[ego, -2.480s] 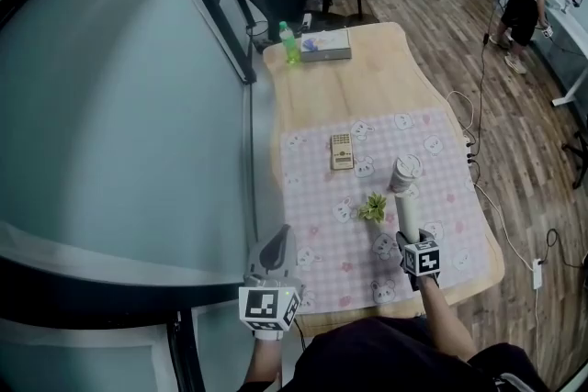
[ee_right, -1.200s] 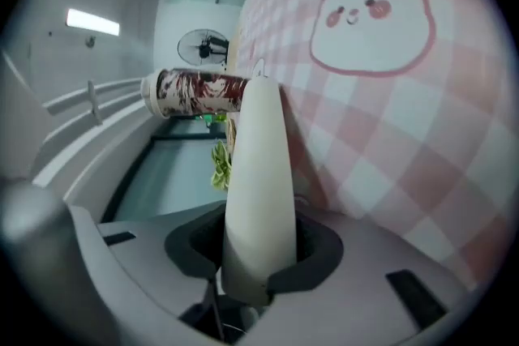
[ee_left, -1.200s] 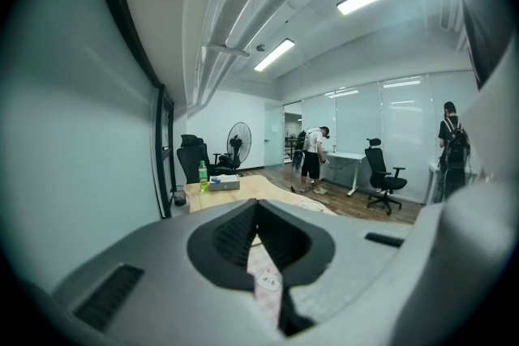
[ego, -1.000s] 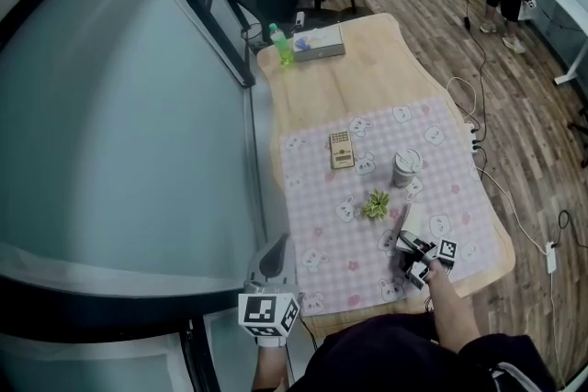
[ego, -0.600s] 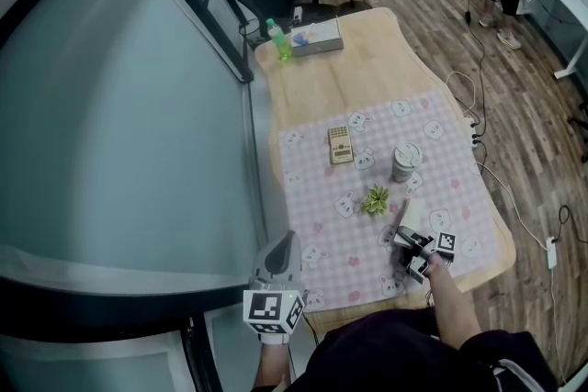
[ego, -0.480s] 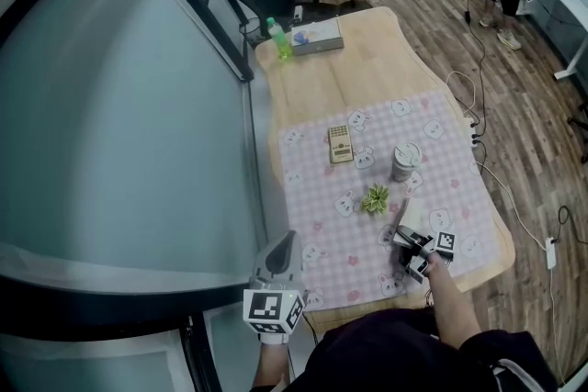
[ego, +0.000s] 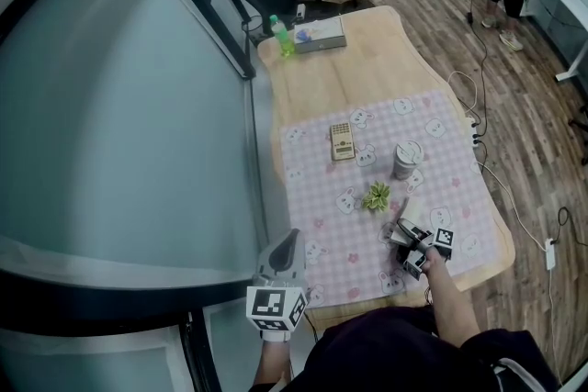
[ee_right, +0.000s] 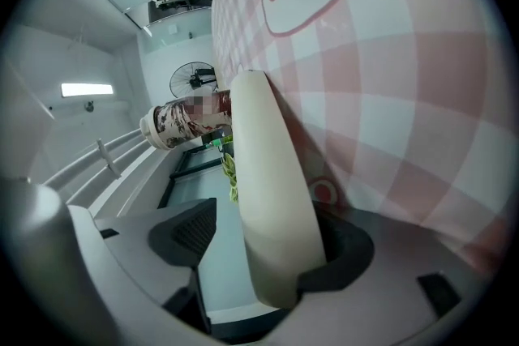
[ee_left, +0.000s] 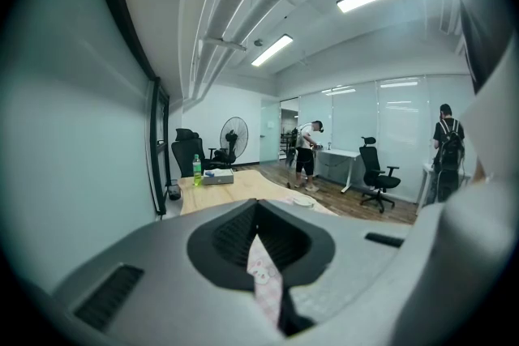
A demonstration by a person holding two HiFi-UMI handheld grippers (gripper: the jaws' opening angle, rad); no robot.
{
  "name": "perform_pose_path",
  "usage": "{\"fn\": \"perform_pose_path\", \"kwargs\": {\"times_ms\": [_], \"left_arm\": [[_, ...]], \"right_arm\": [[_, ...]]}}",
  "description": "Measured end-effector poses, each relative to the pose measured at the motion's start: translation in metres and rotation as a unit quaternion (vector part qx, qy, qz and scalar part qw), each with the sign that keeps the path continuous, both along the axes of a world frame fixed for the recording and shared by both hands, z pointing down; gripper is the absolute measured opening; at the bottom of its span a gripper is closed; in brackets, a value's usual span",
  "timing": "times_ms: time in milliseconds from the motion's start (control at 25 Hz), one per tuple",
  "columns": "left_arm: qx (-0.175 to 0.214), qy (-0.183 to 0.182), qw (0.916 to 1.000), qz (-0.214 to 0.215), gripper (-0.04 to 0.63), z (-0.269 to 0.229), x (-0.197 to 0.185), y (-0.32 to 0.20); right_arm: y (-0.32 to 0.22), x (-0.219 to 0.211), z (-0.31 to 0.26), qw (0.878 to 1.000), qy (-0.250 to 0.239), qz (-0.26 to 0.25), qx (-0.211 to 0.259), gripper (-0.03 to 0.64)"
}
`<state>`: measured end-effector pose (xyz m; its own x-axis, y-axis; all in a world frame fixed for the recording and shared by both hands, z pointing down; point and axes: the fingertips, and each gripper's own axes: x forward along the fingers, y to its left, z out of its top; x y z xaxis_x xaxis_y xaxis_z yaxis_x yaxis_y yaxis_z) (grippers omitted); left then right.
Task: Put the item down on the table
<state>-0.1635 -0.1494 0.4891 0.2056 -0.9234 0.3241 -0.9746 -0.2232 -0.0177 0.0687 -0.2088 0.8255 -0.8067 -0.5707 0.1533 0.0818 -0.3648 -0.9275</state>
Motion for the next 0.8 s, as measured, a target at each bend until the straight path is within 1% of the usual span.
{"fn": "perform_pose_path", "kwargs": {"times_ms": [40,120,200,280,320,440,560,680,800], "left_arm": [[-0.001,0.001,1.0000,0.000,0.002,0.001,0.001,0.000],[-0.004,0.004,1.0000,0.001,0.001,0.002,0.003,-0.001],[-0.004,0.007,1.0000,0.003,0.002,0.003,0.006,-0.002],[-0.004,0.008,0.9999,0.005,0.002,0.003,0.007,-0.002],[-0.003,0.008,0.9999,0.006,0.001,0.003,0.007,-0.003],[-0.003,0.007,0.9999,0.007,0.001,0.001,0.008,-0.003],[-0.004,0.007,0.9999,0.006,0.001,0.001,0.006,-0.002],[-0.004,0.008,0.9999,0.006,0.000,0.000,0.007,-0.001],[-0.001,0.009,0.9999,0.008,0.001,-0.002,0.009,-0.002]], "right_arm": [[-0.001,-0.001,-0.002,1.000,-0.006,0.001,-0.013,0.327],[-0.002,-0.003,-0.003,0.998,-0.027,0.016,-0.054,0.378],[-0.004,0.000,0.001,0.992,-0.055,0.046,-0.105,0.416],[-0.003,0.002,0.005,0.984,-0.080,0.072,-0.142,0.428],[-0.002,0.002,0.006,0.982,-0.085,0.077,-0.151,0.431],[0.002,0.004,0.009,0.980,-0.092,0.080,-0.159,0.433],[0.004,0.003,0.008,0.977,-0.110,0.084,-0.165,0.433],[0.010,-0.004,-0.001,0.975,-0.129,0.071,-0.165,0.431],[0.019,-0.009,-0.004,0.975,-0.129,0.061,-0.170,0.431]]}}
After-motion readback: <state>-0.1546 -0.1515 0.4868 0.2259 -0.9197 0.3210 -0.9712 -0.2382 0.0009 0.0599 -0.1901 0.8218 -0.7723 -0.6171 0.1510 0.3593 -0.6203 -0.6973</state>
